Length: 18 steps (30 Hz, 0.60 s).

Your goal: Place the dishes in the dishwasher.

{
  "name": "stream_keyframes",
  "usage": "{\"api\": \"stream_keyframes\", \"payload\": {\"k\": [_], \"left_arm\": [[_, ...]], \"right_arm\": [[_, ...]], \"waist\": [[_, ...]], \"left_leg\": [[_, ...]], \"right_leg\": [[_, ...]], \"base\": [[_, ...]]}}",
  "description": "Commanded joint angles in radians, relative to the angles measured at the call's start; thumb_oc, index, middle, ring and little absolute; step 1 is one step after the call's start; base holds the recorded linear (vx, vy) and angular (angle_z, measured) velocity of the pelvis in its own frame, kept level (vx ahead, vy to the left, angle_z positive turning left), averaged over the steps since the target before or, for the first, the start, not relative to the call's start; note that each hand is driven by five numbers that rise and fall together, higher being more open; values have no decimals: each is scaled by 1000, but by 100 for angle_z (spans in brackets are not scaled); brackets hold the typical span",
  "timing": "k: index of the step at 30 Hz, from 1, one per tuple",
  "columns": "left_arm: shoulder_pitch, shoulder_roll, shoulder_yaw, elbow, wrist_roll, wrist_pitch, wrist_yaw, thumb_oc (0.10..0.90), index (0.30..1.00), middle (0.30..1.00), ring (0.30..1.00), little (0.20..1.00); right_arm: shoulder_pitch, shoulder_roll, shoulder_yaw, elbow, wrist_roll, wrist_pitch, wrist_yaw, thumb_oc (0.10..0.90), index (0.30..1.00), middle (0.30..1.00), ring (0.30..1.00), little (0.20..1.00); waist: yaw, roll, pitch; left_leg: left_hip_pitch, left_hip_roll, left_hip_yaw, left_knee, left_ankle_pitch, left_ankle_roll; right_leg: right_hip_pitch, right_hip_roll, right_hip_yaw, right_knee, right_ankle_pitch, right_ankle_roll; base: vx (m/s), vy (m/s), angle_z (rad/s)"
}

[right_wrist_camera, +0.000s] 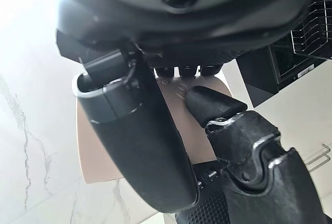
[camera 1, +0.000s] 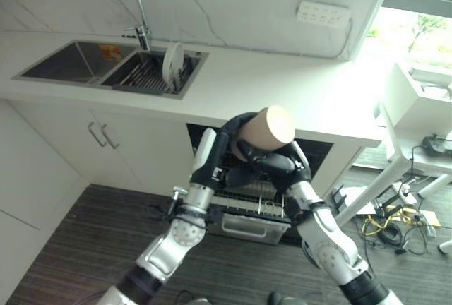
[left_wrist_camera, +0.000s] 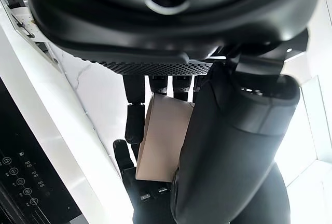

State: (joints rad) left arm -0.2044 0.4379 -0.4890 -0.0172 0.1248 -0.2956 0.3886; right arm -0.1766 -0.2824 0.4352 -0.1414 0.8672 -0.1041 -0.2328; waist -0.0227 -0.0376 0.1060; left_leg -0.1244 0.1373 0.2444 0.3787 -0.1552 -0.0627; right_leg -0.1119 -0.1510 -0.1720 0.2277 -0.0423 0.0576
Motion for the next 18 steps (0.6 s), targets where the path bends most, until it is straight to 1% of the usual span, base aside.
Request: {"api": "stream_keyframes", "payload": {"k": [1,4,10,18], "left_arm": [[-101,-38,-99,-17,25,-101,-10,400,300,300,300,300],[-99,-44,-102,-4,17,-103,-10,400,300,300,300,300],[-95,-53,-108,24,22,-118,-8,400,300,300,300,300],[-92,-55,-116,44,16,-121,-25,400,300,300,300,300]], "right_arm": [[-196,85,-82,-120,-19,-156,51,800,900,900,900,900],[-203,86,-91,-132,-22,-162,54,800,900,900,900,900],[-209,90,-110,-145,-1,-201,63,800,900,900,900,900],[-223,87,-147,-172,-17,-241,33,800,900,900,900,900]], "waist": [[15,2,-49],[15,2,-51],[14,2,-53],[13,3,-56]], "left_leg": [[64,33,-63,-79,-38,-10],[64,34,-62,-79,-38,-10],[65,36,-61,-79,-38,-11],[64,36,-62,-79,-38,-10]], "right_leg": [[28,-81,-11,72,-62,109],[29,-80,-10,72,-64,108],[30,-79,-10,72,-64,107],[30,-77,-9,72,-65,105]], "base": [[0,0,0],[0,0,0],[0,0,0],[0,0,0]]}}
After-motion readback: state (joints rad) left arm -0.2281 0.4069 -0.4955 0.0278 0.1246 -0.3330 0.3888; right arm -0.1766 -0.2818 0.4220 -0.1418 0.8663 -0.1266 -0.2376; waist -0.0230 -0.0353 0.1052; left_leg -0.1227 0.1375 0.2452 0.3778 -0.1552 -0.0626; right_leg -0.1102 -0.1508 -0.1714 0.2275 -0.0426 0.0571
